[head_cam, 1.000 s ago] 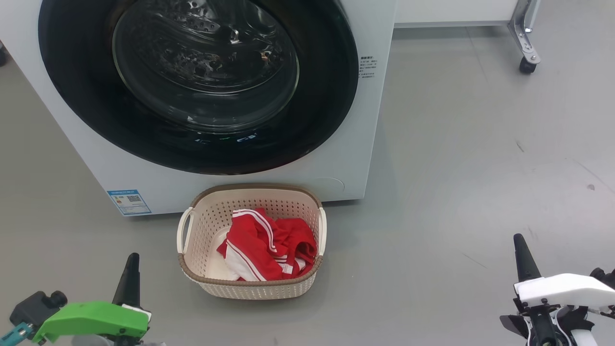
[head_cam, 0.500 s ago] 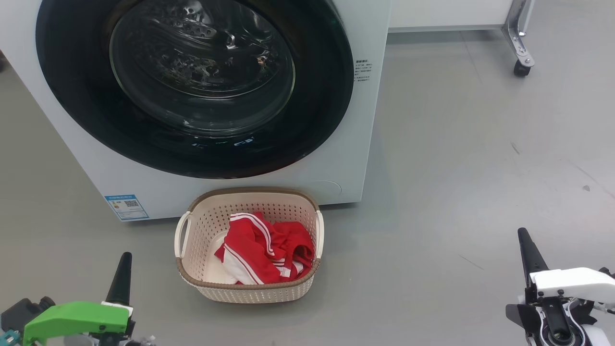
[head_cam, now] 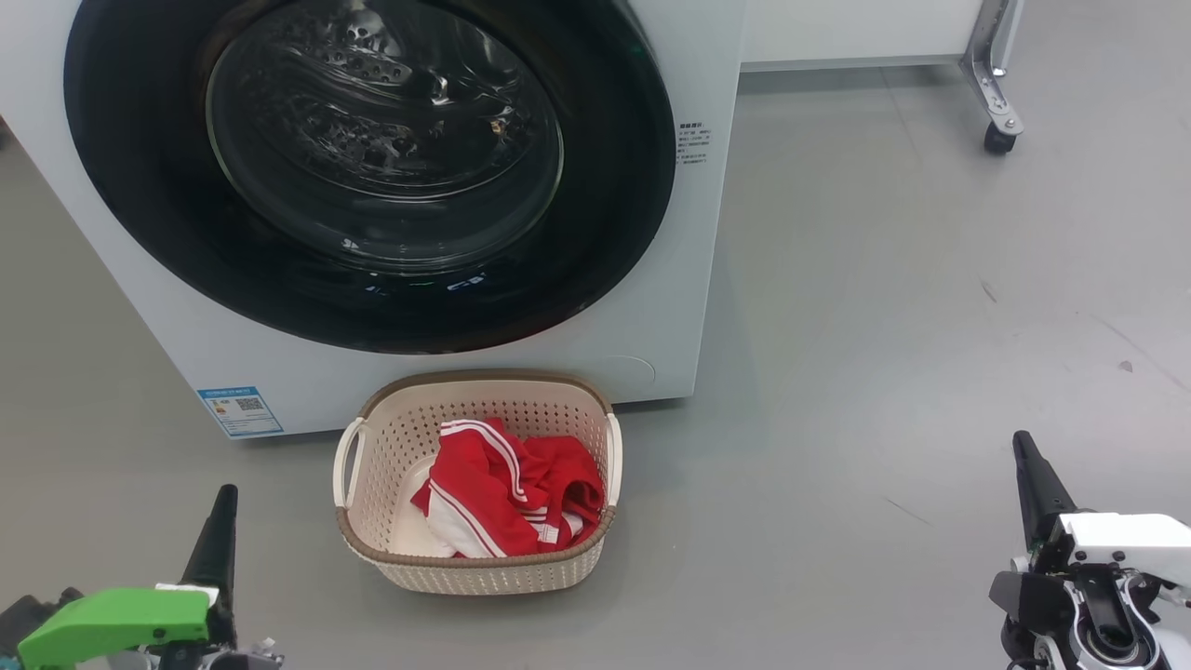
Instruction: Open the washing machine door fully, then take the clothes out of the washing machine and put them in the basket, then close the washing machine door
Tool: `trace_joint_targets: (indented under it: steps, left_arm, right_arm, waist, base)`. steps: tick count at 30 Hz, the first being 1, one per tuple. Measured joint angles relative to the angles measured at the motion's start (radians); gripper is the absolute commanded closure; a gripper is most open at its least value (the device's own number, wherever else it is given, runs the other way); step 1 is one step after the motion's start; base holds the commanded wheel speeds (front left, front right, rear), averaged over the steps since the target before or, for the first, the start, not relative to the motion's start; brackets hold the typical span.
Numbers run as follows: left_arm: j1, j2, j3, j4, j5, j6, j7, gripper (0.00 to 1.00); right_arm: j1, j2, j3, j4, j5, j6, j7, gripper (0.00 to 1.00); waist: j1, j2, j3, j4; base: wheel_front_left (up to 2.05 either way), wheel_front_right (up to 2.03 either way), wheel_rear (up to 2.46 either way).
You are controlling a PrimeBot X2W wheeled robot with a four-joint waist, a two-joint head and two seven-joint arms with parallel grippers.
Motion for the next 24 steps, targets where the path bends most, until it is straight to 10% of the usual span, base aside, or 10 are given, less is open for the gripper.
trace_joint_targets:
  steps: [24]
  left_arm:
    - [-0.013,-0.003,0.015,0.016,-0.045,-0.013,0.011,1.00]
  right_arm:
    - [-0.014,-0.002,-0.009,0.016,0.042,0.001,0.008,1.00]
  waist:
    - [0.0000,0.0000,-0.003,-0.002]
  base:
    - [0.00,0.00,0.00]
